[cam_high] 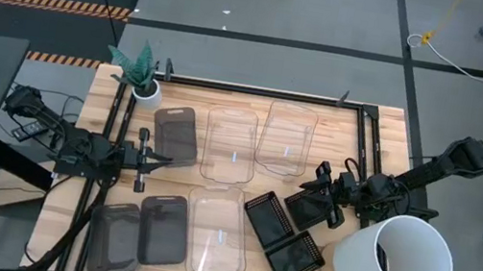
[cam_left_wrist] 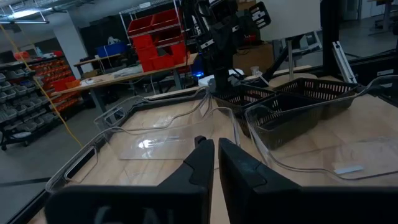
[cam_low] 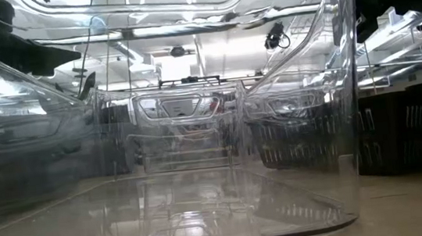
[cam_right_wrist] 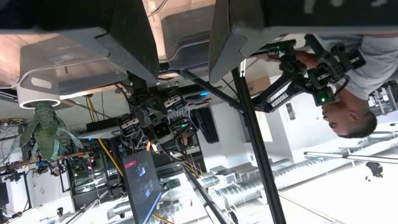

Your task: Stack baskets by color

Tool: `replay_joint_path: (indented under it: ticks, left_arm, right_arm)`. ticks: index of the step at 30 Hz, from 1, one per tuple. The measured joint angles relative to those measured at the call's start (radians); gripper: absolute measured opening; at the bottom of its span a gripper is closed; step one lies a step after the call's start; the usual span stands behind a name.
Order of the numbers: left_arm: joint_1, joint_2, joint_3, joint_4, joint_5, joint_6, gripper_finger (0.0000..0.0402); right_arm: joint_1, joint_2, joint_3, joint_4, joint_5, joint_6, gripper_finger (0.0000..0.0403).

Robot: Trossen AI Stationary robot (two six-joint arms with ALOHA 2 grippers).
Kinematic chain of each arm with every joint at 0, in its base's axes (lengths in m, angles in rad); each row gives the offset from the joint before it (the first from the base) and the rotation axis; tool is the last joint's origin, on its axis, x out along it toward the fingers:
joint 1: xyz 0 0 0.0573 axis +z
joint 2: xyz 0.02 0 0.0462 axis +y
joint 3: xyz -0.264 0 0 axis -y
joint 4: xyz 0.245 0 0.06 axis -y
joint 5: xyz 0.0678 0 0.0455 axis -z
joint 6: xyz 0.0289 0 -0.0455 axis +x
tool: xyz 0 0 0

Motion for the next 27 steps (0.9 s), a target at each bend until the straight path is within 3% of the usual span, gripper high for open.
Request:
replay_joint_path:
  ticks: [27]
  left_arm:
    - [0.000,0.000,0.000,0.000,0.000,0.000,0.0033]
  right_arm:
    - [0.000,0.000,0.000,0.000,0.000,0.000,0.0146]
